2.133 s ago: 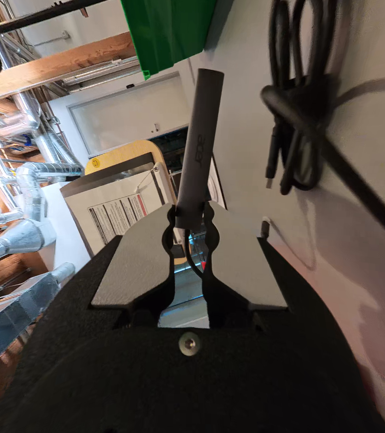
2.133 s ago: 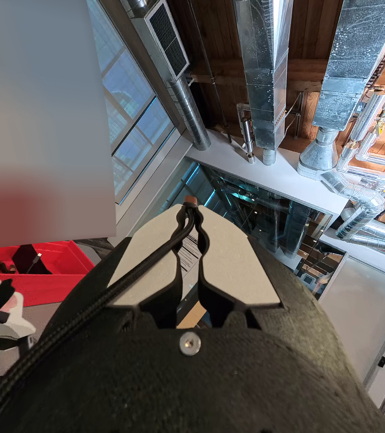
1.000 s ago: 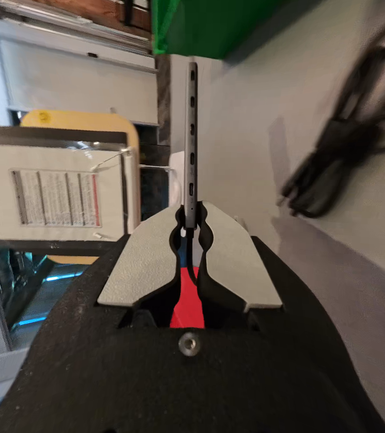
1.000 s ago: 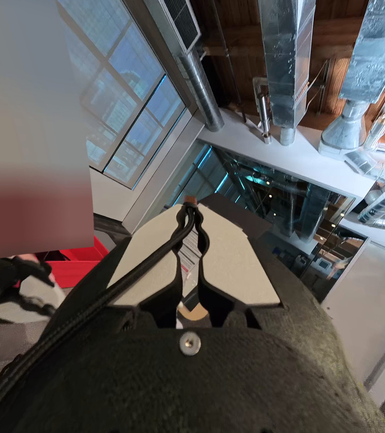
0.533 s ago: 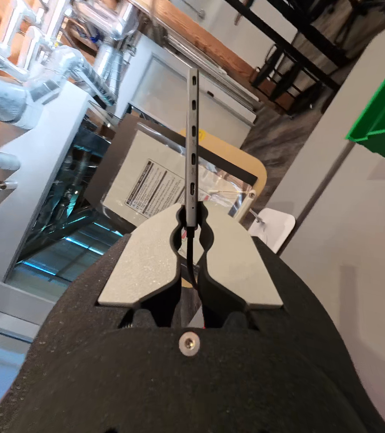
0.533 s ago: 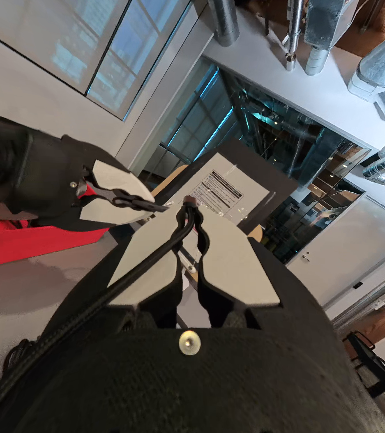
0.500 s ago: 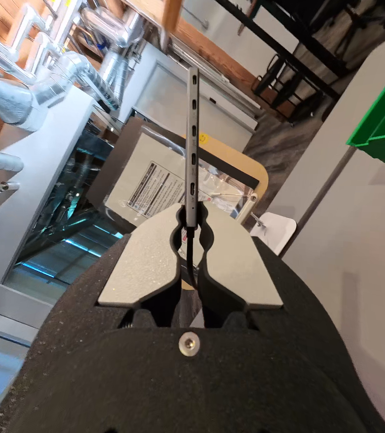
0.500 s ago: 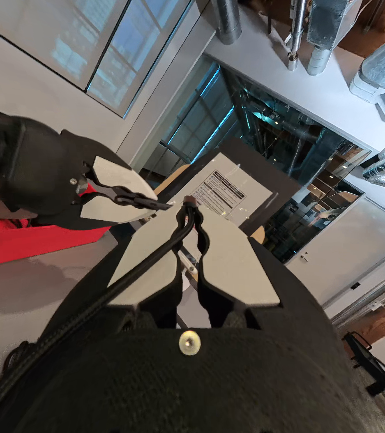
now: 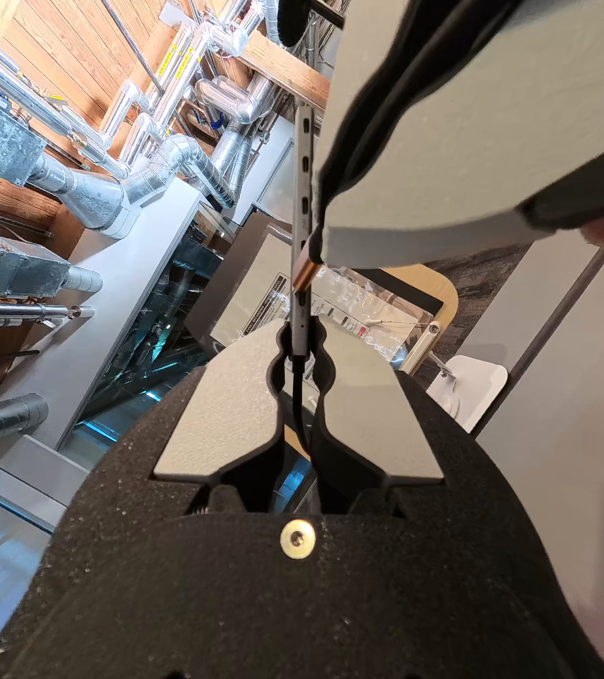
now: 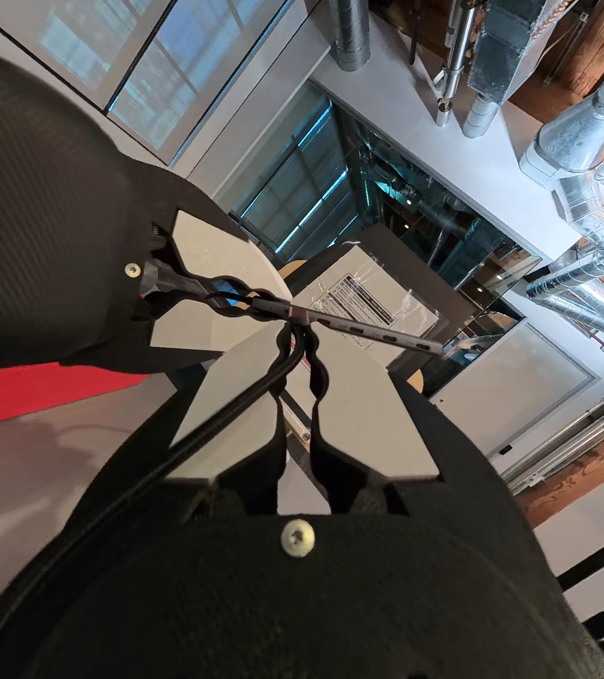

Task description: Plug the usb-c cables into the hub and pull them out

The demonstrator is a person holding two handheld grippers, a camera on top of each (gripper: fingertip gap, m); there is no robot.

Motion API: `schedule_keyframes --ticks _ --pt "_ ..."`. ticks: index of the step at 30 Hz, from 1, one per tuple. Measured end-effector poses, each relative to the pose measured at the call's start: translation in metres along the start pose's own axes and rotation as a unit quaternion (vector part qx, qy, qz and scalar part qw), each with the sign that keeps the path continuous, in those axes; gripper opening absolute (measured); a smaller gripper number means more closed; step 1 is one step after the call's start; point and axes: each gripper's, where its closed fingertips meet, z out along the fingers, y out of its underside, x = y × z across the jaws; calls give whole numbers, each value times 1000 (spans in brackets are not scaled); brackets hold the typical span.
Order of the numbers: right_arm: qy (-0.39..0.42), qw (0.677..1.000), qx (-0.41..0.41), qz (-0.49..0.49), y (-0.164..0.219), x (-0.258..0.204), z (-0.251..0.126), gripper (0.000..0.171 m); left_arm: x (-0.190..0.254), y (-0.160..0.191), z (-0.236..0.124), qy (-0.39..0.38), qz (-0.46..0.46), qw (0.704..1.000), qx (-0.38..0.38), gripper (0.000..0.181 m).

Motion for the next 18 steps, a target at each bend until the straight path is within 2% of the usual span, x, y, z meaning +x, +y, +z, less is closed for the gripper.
schedule_keyframes --ticks 18 --pt "-4 1000 -17 6 4 -4 3 7 0 1 0 1 7 1000 -17 9"
